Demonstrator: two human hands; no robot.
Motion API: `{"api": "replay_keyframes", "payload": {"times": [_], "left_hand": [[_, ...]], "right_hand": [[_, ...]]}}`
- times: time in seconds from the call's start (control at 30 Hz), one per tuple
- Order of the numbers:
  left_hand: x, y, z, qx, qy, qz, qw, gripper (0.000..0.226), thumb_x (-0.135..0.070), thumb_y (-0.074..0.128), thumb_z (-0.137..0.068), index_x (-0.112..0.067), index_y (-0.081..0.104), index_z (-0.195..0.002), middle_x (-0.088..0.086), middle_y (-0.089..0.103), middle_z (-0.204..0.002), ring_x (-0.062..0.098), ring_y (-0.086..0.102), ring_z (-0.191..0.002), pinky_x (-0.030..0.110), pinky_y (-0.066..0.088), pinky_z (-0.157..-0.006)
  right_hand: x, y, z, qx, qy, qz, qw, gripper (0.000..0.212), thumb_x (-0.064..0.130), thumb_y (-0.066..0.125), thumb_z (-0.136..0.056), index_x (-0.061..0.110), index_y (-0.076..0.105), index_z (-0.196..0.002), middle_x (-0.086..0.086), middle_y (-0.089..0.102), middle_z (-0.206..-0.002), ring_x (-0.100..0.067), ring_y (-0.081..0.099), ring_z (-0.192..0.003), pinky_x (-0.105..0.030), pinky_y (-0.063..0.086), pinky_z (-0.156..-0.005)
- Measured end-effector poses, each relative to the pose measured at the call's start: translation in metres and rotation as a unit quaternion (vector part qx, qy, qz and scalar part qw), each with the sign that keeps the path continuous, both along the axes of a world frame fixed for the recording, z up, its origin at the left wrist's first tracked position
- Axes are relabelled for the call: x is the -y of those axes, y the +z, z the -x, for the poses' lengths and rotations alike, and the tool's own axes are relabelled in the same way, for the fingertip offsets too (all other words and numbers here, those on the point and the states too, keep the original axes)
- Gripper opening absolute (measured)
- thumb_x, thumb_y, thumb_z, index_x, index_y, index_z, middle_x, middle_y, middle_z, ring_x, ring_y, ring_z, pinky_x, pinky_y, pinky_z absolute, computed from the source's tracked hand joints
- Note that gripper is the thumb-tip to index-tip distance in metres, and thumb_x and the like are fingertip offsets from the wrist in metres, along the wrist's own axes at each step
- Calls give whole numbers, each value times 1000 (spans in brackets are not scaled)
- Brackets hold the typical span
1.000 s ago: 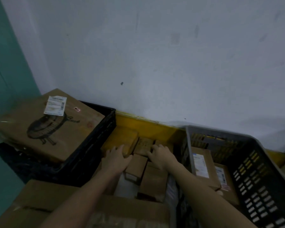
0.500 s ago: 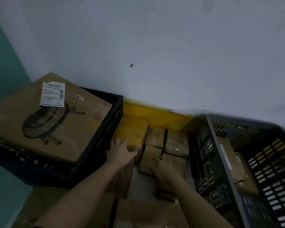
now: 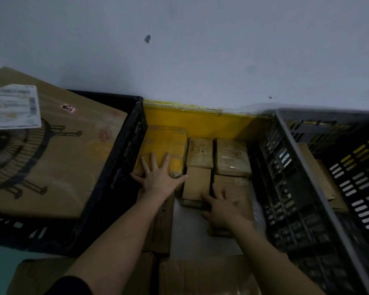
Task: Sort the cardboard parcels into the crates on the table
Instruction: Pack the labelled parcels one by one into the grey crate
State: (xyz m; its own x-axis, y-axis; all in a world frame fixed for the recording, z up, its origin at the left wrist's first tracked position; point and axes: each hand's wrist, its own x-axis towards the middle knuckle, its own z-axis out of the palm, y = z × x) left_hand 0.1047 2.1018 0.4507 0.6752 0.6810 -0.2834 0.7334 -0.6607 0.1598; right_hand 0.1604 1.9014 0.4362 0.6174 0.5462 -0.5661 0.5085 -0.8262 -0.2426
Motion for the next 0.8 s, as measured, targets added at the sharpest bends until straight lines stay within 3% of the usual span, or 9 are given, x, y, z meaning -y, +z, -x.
{"api": "replay_keyframes", "payload": {"times": [0.1,0.23,0.67,0.73,0.8], "left_hand": [[1,-12,-1,38,11,15,999,114,-95,44,-64,-49,-13,-151,0,-26,-162,38,-26,-146,74,18,-108],[7,-20,-1,108,26,9,994,106,-86,51,-72,-46,-4,-154,2,-18,-163,39,-23,-146,66,30,-108],[27,-2,-6,124,34,-58,990,69,-57,42,-97,-38,14,-157,13,3,-165,37,-9,-150,80,13,-105],[29,5,-8,128,27,-69,989,62,-54,40,-99,-40,20,-155,13,8,-164,36,-6,-150,81,13,-104],[30,14,-8,141,27,-76,987,56,-51,39,-100,-41,26,-153,13,15,-163,35,-2,-150,82,12,-103]], "right_hand": [[0,0,1,3,-2,-11,1000,67,48,49,-97,43,16,-155,6,-20,-164,-37,-13,-150,-62,11,-118],[2,2,2,-4,-4,-6,1000,67,47,49,-97,44,16,-155,6,-21,-164,-36,-17,-150,-68,1,-114],[8,6,8,11,12,7,1000,71,45,48,-97,48,8,-155,6,-24,-163,-34,-21,-149,-67,-3,-114],[8,9,7,7,13,10,1000,69,45,49,-97,45,13,-155,5,-21,-164,-36,-16,-150,-66,1,-115],[5,16,8,27,-6,-38,999,55,46,47,-98,35,34,-150,-3,5,-167,-39,8,-150,-61,20,-116]]}}
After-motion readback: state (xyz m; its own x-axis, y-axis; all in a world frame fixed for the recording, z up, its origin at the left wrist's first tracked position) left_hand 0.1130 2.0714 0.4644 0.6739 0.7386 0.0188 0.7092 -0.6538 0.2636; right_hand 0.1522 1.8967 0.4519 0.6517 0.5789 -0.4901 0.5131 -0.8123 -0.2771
